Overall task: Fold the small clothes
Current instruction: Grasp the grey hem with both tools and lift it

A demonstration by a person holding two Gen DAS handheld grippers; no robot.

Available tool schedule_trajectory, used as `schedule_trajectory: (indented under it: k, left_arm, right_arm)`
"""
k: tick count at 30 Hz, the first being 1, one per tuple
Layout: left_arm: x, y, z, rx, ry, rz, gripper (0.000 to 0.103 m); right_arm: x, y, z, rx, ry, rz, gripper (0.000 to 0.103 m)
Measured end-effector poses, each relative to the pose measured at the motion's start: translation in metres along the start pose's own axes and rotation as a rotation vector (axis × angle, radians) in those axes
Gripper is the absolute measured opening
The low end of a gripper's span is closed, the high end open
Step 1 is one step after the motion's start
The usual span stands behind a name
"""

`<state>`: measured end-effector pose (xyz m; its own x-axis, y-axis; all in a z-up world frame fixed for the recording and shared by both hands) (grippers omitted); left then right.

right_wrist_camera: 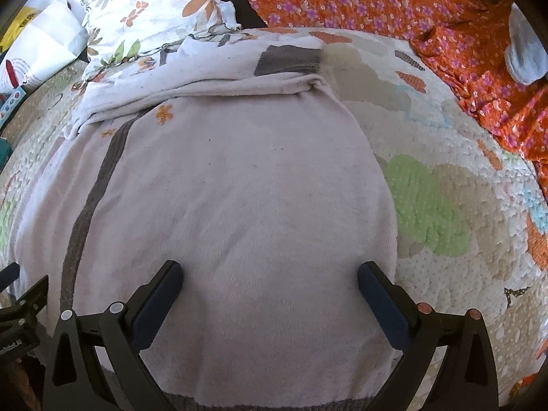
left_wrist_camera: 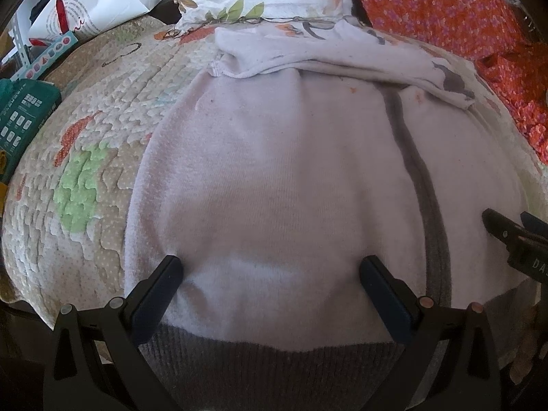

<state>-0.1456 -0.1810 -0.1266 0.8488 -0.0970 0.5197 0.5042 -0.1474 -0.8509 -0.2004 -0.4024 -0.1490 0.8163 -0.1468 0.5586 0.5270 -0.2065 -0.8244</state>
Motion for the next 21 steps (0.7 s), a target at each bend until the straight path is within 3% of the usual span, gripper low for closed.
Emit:
schedule_trajectory:
  k: [2, 5, 7, 8, 10, 12, 14, 16, 18, 21]
  left_arm:
    - [0.001, -0.002, -0.001, -0.010, 0.006, 0.007, 0.100]
    - [0.012, -0.019, 0.009, -0.107, -0.022, -0.026, 0.075]
    - [0.021, -0.031, 0.025, -0.112, -0.058, -0.075, 0.075]
    - [0.024, -0.035, 0.036, -0.102, -0.080, -0.095, 0.075]
    - [0.024, -0.045, 0.066, -0.089, -0.152, -0.102, 0.075]
    - [0.017, -0.043, 0.098, -0.110, -0.257, -0.049, 0.075]
    - [0.009, -0.034, 0.117, -0.152, -0.322, 0.013, 0.075]
    - [0.000, -0.024, 0.122, -0.208, -0.345, 0.070, 0.075]
    - [-0.008, -0.024, 0.119, -0.231, -0.317, 0.066, 0.075]
    - [-0.015, -0.025, 0.114, -0.346, -0.323, 0.102, 0.069]
  right_arm:
    - [-0.001, 0.000, 0.000, 0.002, -0.003, -0.002, 0.103]
    - [-0.001, -0.001, 0.000, 0.006, -0.017, -0.003, 0.103]
    - [-0.001, -0.002, 0.000, 0.017, -0.027, 0.010, 0.101]
    - [0.000, -0.007, -0.003, 0.035, -0.020, 0.019, 0.090]
    - [0.001, -0.022, -0.018, 0.056, 0.040, -0.017, 0.081]
    - [-0.003, -0.040, -0.042, 0.097, 0.130, -0.077, 0.081]
    - [-0.011, -0.043, -0.067, 0.126, 0.211, -0.067, 0.081]
    - [-0.023, -0.036, -0.086, 0.140, 0.289, -0.031, 0.081]
    - [-0.038, -0.026, -0.102, 0.186, 0.378, 0.008, 0.079]
    - [-0.045, -0.031, -0.106, 0.270, 0.408, -0.024, 0.079]
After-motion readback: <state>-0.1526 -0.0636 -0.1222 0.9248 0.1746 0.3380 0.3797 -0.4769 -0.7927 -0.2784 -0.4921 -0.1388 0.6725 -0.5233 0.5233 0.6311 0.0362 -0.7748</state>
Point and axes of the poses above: each gripper's, at about its wrist camera, not at the fingertips, and y roughly the way its jaws point, z to its left, x to its top, the point moved 3 cm from there along y, roughly the way its jaws point, and after that the axes turned 10 degrees about -y, right-handed, at the moved point
